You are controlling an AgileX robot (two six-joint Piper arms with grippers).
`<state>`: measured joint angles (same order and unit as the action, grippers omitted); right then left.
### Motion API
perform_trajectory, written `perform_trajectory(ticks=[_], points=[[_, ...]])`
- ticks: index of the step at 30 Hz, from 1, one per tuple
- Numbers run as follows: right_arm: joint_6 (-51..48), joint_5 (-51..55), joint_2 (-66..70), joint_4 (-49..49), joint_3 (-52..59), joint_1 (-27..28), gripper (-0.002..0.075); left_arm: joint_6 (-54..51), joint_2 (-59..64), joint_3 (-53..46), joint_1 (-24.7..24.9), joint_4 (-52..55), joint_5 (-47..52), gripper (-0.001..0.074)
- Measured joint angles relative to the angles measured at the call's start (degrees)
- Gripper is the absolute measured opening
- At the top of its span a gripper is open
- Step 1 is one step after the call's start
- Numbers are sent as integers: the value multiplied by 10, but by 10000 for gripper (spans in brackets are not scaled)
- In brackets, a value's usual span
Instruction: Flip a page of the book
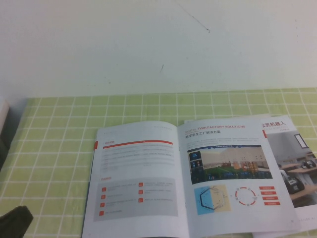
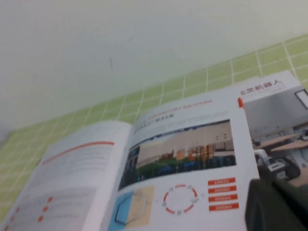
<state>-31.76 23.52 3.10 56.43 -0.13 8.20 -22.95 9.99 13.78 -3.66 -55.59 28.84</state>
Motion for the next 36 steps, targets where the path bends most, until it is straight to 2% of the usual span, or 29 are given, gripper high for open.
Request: perform_trajectory(ticks=[3,7,13,18,23,28,32,36], points=[[-52,58,63,-23,-52,0,-3,-19,96,65,5,73,64,-3],[-152,98,144,-26,-129,0,-3,-70,187,120,56,100,89,-3],[-247,-15,200,98,-167,0,-3,-125,302,182,120,110,80,-3],[-358,28,279,94,-187,0,-3,-149,397,257,129,114,77,-3],[-354,101,344,49,-235,0,-3,-167,485,301,130,106,73,-3],[-336,181,403,-25,-298,0,-3,-230,579,306,130,31,26,-3],[-331,226,449,-61,-345,0,-3,-340,658,306,131,-81,18,-3],[-330,245,496,-71,-384,0,-3,-455,726,319,169,-193,3,-3]])
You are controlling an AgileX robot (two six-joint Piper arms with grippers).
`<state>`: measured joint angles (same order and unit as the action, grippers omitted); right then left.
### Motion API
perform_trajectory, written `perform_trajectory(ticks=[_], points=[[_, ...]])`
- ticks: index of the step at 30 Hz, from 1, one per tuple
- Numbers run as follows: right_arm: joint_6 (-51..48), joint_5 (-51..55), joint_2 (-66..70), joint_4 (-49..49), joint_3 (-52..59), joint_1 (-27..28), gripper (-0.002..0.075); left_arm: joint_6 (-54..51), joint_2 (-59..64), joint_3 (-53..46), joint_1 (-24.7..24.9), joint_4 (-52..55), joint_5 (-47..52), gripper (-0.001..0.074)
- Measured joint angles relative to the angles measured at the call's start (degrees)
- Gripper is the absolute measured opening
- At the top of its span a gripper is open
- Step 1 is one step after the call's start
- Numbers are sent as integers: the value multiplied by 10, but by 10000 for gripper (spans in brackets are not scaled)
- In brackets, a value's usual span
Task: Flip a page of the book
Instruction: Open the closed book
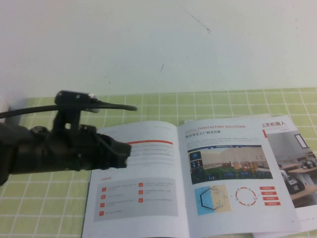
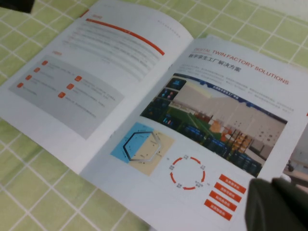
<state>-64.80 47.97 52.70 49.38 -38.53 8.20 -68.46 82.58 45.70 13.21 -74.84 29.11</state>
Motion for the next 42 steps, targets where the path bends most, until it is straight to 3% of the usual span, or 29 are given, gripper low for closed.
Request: perform_trajectory(ticks=[6,10,17,26,33,42], points=[[0,21,59,-33,-30,-30,-3,-35,99,77,92,-23,-34,-3],[42,31,83,-118,-52,-77,-3,-26,170,102,120,-23,-39,-3],[123,32,103,-274,-77,-125,-3,-13,235,107,122,-14,-48,-3],[96,0,114,-199,-81,-128,-3,62,268,112,122,58,-48,-3],[217,93,201,-297,-156,-128,-3,65,268,112,122,62,-48,-3],[281,104,257,-294,-191,-141,18,68,268,112,122,64,-48,-3]])
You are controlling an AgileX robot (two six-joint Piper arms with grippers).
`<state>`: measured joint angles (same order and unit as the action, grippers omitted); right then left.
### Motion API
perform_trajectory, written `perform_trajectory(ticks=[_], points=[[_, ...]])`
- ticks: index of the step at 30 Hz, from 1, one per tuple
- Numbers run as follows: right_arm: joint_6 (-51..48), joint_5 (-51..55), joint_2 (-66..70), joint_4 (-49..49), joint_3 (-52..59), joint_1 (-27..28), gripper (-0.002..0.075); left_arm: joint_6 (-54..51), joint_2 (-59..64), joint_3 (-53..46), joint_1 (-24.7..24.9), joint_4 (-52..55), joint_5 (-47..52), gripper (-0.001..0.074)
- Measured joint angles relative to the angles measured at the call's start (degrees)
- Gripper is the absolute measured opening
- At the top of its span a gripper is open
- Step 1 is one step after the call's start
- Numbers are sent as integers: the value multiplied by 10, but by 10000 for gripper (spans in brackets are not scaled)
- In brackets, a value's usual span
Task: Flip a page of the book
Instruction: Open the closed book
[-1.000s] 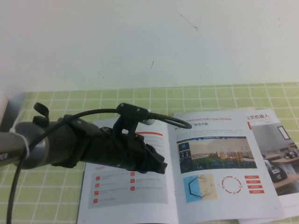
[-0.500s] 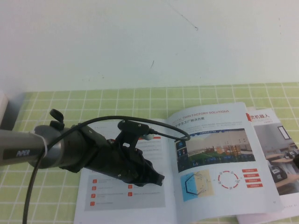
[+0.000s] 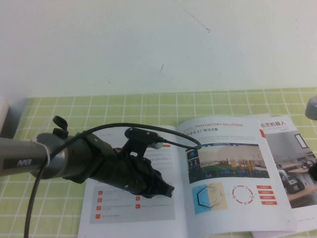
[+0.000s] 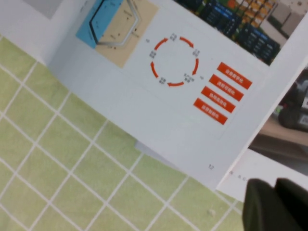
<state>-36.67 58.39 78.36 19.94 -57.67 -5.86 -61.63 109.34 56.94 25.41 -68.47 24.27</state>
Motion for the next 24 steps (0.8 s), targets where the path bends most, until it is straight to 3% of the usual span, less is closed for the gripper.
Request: perform_trajectory(ticks=[2,7,9,12,24], points=[[3,-12,8,12,0,0,92,0,0,0,0,1,0,-3],[24,-30,50,36,0,0,416,0,0,0,0,0,0,-3],[44,-43,76,37,0,0,482,0,0,0,0,0,1,-3],[76,-68,112,40,0,0,516,0,0,0,0,-1,2,-3],[112,-119,174,68,0,0,514,0,0,0,0,-3,3,-3]])
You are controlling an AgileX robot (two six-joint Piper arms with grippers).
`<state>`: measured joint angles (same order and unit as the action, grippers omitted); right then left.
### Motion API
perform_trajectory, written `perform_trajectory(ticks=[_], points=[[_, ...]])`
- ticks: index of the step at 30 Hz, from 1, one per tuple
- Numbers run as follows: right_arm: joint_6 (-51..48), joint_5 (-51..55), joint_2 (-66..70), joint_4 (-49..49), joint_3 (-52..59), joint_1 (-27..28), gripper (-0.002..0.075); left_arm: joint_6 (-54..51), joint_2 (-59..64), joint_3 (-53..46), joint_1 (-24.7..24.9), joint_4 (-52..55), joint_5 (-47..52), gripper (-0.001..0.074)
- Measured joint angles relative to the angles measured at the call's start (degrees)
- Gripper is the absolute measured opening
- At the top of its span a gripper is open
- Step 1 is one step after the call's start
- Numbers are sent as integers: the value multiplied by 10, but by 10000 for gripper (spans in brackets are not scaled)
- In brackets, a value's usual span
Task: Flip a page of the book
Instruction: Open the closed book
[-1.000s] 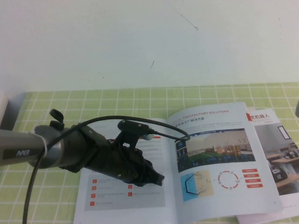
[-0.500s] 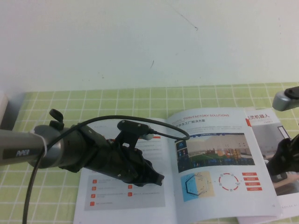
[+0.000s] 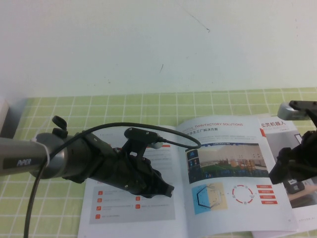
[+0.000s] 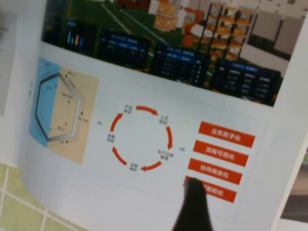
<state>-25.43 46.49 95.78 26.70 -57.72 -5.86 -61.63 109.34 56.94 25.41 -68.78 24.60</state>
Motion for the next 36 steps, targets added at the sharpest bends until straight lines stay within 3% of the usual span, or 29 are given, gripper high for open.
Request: perform_trajectory(ticks=[36], points=[[44,-42,80,48,-3,0,471,-23,1,0,0,-15,1,-3]])
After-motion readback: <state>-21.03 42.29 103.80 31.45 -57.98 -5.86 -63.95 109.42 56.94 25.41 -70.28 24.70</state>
